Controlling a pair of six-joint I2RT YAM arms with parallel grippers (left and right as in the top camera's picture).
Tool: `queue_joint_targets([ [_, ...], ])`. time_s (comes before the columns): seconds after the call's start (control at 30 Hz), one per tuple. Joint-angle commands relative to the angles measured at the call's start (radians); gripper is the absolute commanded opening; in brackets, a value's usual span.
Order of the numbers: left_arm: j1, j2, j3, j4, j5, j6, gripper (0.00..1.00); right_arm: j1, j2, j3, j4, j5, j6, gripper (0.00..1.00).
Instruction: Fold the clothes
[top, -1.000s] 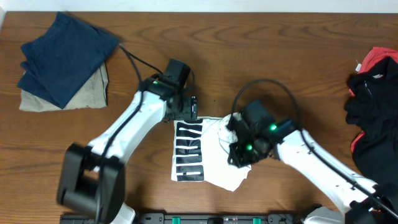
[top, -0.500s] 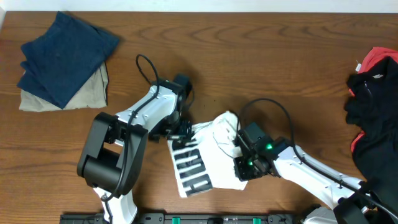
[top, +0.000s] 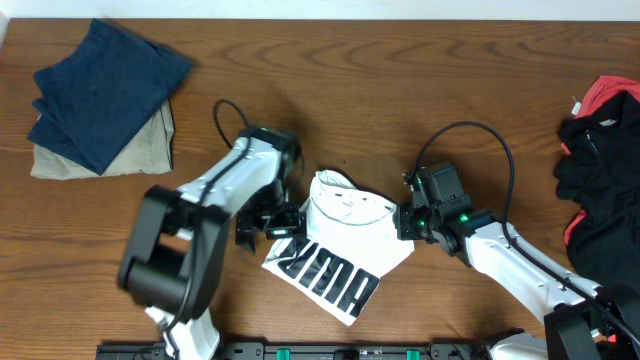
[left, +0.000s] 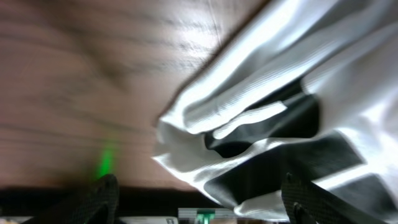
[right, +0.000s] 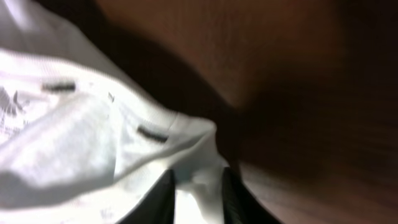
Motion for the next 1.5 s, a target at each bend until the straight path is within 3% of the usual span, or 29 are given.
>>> queue_joint_targets([
  [0.0,0.063,-0.126,0.058,0.063,-0.051,0.030,0.87,-0.007,0.002,0.013,-0.026,-0.029,-0.021,0.31],
  [0.1,0.116,-0.201,0.058,0.199,0.073,0.217,0.98,-0.007,-0.002,0.013,-0.047,-0.028,-0.021,0.42],
  [0.17,0.140,-0.213,0.058,0.249,0.185,0.340,0.98,-0.008,-0.011,0.013,-0.055,-0.026,-0.021,0.43],
  [0.33,0.180,-0.158,0.057,0.312,0.384,0.452,0.98,-0.023,-0.076,0.023,-0.093,-0.003,-0.020,0.45],
  [0.63,0.182,0.074,0.057,0.341,0.604,0.562,0.98,-0.043,-0.204,0.034,-0.201,0.035,-0.036,0.49],
  [0.9,0.126,0.236,0.045,0.256,0.645,0.576,0.98,-0.043,-0.205,0.034,-0.244,0.035,-0.036,0.49],
  [1.1,0.044,0.249,-0.016,0.293,0.644,0.576,0.98,-0.043,-0.205,0.034,-0.244,0.046,-0.036,0.49],
  [1.17,0.032,0.248,-0.016,0.304,0.644,0.575,0.83,-0.043,-0.205,0.034,-0.244,0.046,-0.040,0.49],
  [1.3,0.043,0.247,-0.008,0.339,0.586,0.568,0.29,-0.043,-0.205,0.034,-0.248,0.050,-0.047,0.48],
  [1.37,0.059,0.247,0.013,0.345,0.499,0.527,0.07,-0.043,-0.205,0.034,-0.251,0.054,-0.047,0.49],
  [1.47,0.093,0.240,0.065,0.345,0.370,0.453,0.06,-0.043,-0.205,0.034,-0.251,0.057,-0.047,0.49],
])
